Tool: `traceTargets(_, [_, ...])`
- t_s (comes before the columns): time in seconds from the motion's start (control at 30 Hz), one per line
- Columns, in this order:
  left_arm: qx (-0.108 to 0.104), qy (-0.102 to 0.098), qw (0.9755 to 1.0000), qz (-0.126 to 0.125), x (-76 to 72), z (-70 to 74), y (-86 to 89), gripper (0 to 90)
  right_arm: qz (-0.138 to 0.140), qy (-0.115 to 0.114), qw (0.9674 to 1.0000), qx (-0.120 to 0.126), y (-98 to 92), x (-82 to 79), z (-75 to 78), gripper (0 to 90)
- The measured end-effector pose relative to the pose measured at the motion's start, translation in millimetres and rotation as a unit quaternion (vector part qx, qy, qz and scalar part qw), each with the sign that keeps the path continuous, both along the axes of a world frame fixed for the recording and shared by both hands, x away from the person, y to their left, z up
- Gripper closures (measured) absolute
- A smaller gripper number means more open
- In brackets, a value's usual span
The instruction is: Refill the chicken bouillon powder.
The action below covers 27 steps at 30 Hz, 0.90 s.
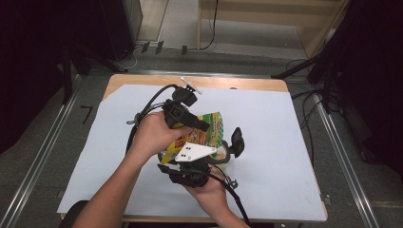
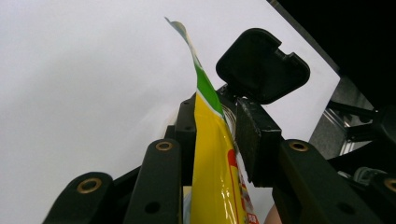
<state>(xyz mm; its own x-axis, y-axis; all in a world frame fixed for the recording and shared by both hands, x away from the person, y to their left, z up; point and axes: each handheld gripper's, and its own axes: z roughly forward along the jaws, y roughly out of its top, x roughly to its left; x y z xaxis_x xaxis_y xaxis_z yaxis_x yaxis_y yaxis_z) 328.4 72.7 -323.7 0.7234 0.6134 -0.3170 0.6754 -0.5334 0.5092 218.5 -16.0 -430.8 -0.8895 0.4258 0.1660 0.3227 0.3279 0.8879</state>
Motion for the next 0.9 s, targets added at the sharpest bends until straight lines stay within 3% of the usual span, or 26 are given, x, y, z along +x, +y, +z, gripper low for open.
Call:
traceTargets(0.23, [0.010, 0.002, 1.0000, 0.001, 0.4, -1.6, -1.8, 71.2, 0.003, 0.003, 1.0000, -0.004, -1.6, 0.4, 3.3, 71.4])
traceTargets(0.4, [0.000, 0.014, 0.9999, 0.001, 4.0, -4.4, -0.2, 71.2, 0.002, 0.015, 0.9998, -0.011, -2.2, 0.9, 4.3, 71.4])
traceTargets(0.9, [-0.005, 0.031, 0.9995, 0.000, 8.2, -8.2, 2.6, 70.1, 0.002, 0.013, 0.9997, -0.020, -2.0, -0.2, 5.5, 71.4])
